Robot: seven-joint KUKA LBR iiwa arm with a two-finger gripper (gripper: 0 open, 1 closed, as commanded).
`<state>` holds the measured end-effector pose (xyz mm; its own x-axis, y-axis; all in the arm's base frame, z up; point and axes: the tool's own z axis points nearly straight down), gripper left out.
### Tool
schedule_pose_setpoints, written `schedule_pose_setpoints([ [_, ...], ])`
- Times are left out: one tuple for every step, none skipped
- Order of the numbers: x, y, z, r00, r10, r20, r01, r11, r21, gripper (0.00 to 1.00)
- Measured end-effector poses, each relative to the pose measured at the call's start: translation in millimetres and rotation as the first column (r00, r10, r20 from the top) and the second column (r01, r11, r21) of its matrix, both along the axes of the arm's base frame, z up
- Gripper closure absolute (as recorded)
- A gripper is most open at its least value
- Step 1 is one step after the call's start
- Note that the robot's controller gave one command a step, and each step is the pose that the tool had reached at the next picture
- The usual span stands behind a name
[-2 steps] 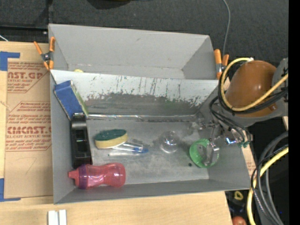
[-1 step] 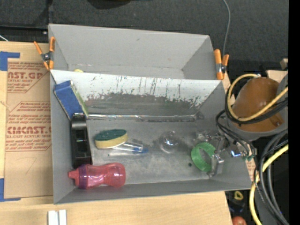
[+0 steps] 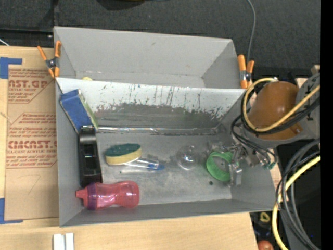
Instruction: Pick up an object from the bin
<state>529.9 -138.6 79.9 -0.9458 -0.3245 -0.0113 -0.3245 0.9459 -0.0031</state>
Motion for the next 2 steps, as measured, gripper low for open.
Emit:
schedule_pose_setpoints([
  [0.0, 0.0, 0.1, 1.0, 0.0, 0.0, 0.0, 1.0, 0.0, 1.0],
  [4.0, -0.6, 114.6, 1.0, 0.005, 0.01, -0.005, 1.0, -0.002, 1.0],
])
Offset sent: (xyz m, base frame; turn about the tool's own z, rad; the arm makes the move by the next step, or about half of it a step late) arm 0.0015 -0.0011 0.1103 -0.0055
